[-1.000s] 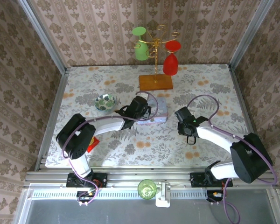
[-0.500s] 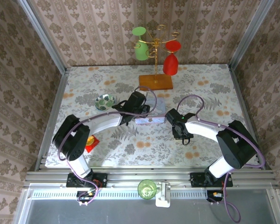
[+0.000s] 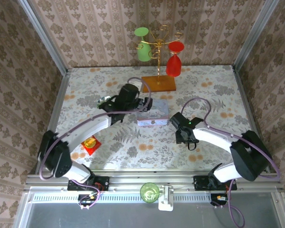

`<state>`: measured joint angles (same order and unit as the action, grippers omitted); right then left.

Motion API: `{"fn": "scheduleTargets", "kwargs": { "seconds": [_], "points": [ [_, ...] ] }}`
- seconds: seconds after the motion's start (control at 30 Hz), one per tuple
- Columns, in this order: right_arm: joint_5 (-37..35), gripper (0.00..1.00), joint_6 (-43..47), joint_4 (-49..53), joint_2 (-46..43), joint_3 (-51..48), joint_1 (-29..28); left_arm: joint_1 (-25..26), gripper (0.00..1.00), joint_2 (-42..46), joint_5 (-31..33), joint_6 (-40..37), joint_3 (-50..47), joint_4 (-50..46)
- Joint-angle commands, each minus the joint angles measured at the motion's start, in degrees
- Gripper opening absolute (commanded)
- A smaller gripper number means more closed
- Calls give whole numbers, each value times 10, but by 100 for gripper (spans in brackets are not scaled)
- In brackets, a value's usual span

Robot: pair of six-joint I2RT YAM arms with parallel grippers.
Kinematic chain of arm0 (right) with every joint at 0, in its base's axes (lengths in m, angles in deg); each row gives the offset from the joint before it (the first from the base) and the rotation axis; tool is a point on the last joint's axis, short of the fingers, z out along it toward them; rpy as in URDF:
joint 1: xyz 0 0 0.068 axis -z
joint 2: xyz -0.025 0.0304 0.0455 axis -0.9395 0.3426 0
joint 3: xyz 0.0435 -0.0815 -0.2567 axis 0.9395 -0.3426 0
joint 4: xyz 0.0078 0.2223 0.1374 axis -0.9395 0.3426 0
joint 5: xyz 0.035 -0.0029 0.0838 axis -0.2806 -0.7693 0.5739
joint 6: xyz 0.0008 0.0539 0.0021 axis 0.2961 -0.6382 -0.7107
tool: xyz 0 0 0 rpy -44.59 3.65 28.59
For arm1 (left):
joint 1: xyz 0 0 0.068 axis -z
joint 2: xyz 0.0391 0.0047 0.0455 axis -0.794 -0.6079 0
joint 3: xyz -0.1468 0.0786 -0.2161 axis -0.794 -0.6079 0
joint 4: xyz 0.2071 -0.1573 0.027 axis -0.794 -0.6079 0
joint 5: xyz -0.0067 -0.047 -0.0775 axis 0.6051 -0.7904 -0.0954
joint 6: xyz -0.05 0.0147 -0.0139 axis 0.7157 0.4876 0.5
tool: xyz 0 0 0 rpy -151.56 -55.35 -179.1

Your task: Unlock a padlock with a key

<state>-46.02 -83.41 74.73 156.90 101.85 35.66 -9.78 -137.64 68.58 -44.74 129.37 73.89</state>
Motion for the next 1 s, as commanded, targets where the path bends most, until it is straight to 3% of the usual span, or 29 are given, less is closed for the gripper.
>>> {"fn": "scheduleTargets", "kwargs": {
  "seconds": [0.0,0.1,0.13,0.17,0.27,0.4,0.57,0.63,0.73,0.87,0.97],
  "points": [
    [-10,77,23,33,-55,41,21,-42,100,93,34,-8,-24,-61],
    [7,84,62,-21,-104,39,88,-88,100,169,86,-39,-100,-58],
    [4,98,81,-54,-124,26,112,-100,100,189,117,-55,-129,-54],
    [-3,100,103,-104,-147,9,138,-117,100,208,148,-73,-164,-41],
    [-37,100,158,-207,-200,-36,204,-160,100,244,205,-169,-280,56],
    [-64,100,222,-337,-184,-87,278,-242,100,268,234,-202,-349,100],
    [-45,100,277,-532,-137,-170,309,-315,100,267,157,-277,-466,307],
    [-23,100,290,-614,-117,-199,315,-353,100,243,87,-254,-498,386],
    [-4,100,291,-680,-88,-215,324,-371,100,183,43,-246,-511,472],
    [-5,100,286,-790,-76,-250,328,-380,100,138,24,-236,-499,514],
    [-7,100,286,-801,-64,-245,330,-385,100,123,14,-233,-491,522]
  ]
}}
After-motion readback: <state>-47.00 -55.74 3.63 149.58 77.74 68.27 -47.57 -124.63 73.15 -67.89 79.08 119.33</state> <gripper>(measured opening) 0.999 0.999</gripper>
